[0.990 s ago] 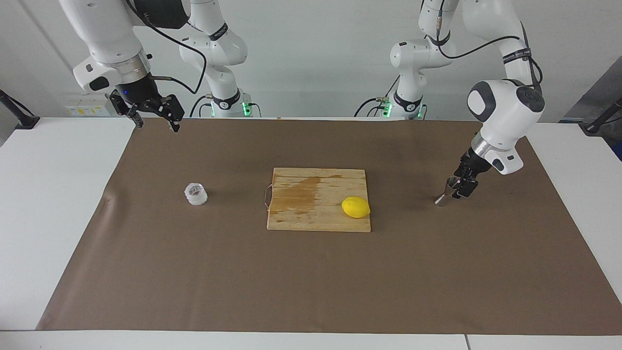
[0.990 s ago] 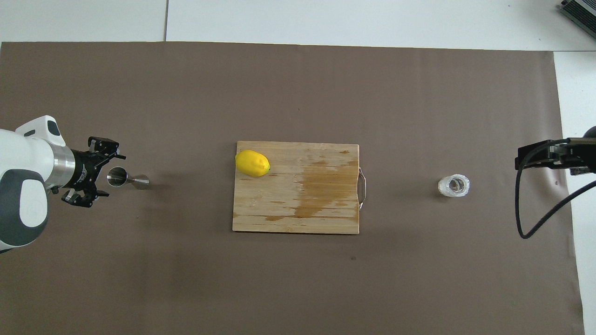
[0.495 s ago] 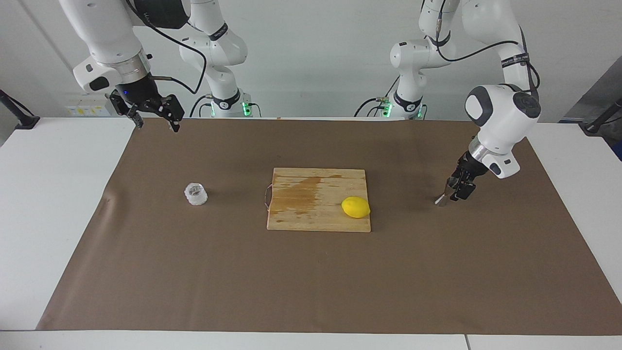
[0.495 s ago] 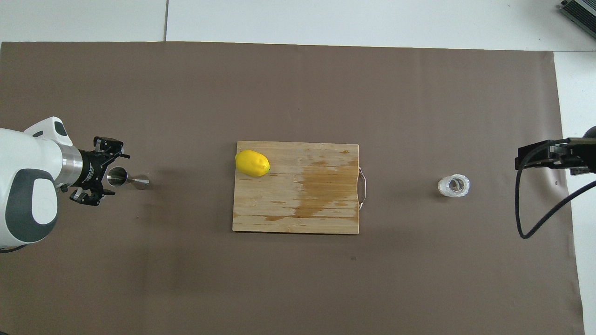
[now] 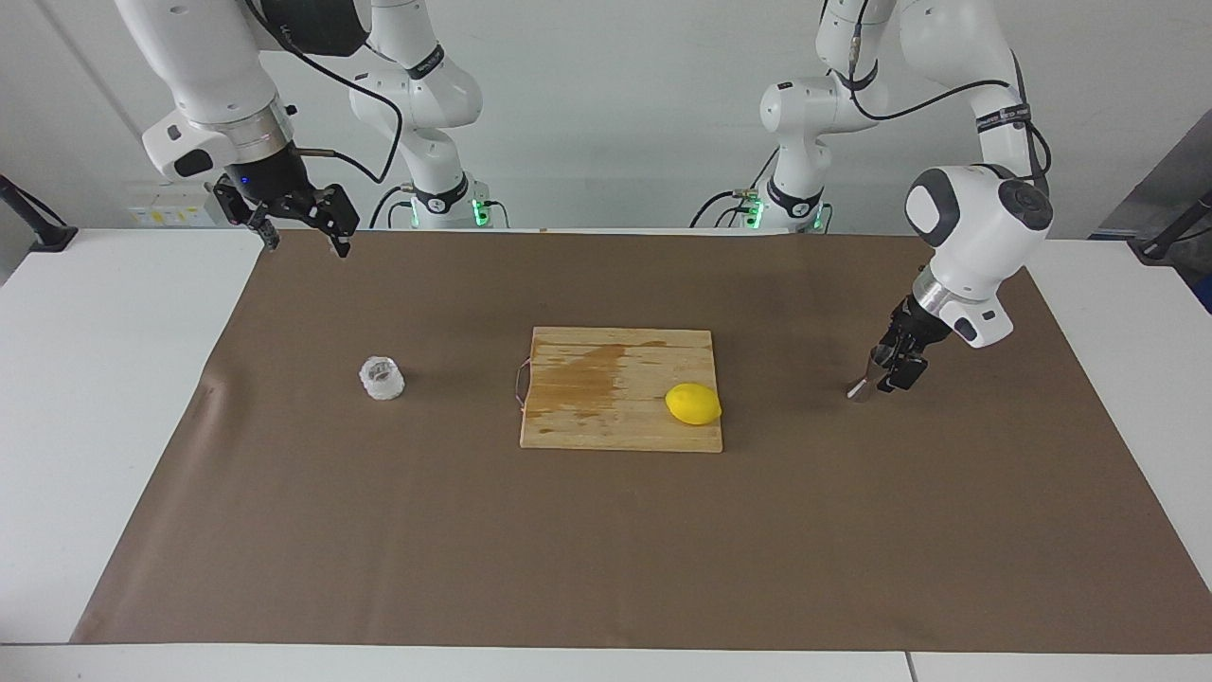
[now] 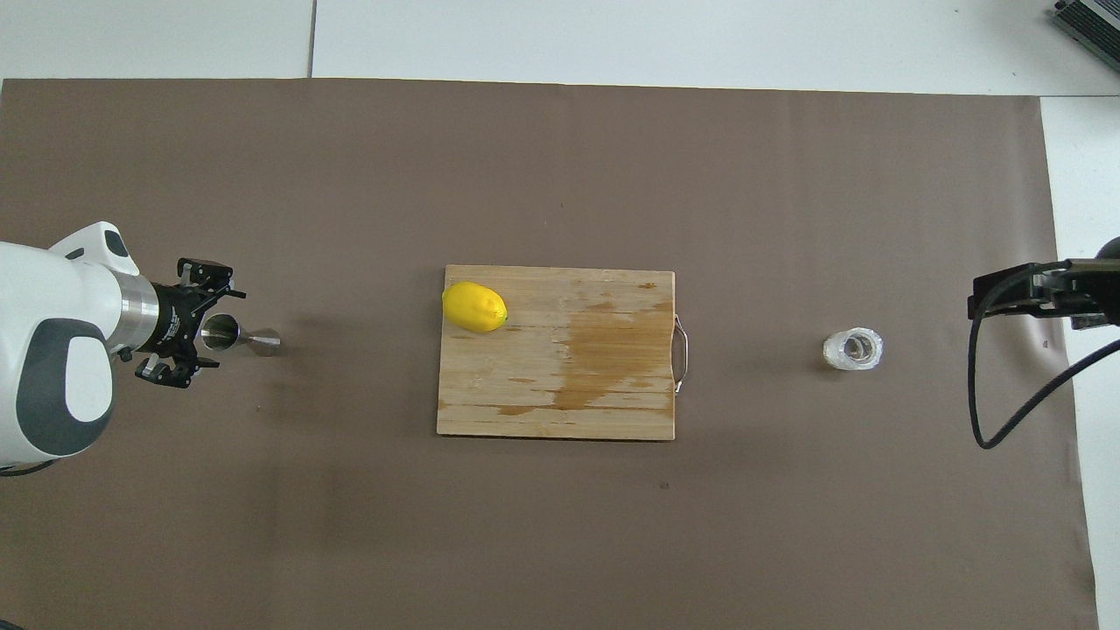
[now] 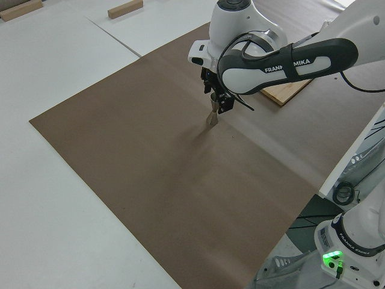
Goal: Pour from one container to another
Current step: 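Close the left gripper around the steel cup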
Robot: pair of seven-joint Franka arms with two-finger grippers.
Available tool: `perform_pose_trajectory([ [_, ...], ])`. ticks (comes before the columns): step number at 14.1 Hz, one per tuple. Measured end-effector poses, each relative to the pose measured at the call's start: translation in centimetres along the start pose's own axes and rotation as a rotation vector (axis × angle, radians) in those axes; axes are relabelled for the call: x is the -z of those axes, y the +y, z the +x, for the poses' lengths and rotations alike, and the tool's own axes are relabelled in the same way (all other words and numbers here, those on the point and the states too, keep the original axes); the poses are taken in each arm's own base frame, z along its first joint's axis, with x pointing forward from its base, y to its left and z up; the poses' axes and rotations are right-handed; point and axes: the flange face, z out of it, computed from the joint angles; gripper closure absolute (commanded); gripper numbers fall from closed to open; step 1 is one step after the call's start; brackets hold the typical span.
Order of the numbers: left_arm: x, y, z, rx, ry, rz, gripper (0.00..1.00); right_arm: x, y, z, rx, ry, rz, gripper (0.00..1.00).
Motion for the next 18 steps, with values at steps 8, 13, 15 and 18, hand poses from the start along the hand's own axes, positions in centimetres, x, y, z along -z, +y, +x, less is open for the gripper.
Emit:
perform_pose_trajectory([
  [8,0.00,-0.11,0.31,0.023,-0.009,-0.010,0.28,0.00,0.00,0.00,0.000,0.000,0.000,0.00],
  [13,-0.01,-0.13,0.33,0.025,-0.009,-0.010,0.38,0.00,0.00,0.00,0.000,0.000,0.000,0.00],
  [15,-0.01,-0.13,0.33,0.025,-0.009,-0.010,0.44,0.00,0.00,0.00,0.000,0.000,0.000,0.00],
  [18,-0.01,-0.14,0.34,0.026,-0.009,-0.010,0.55,0.00,0.00,0.00,0.000,0.000,0.000,0.00],
])
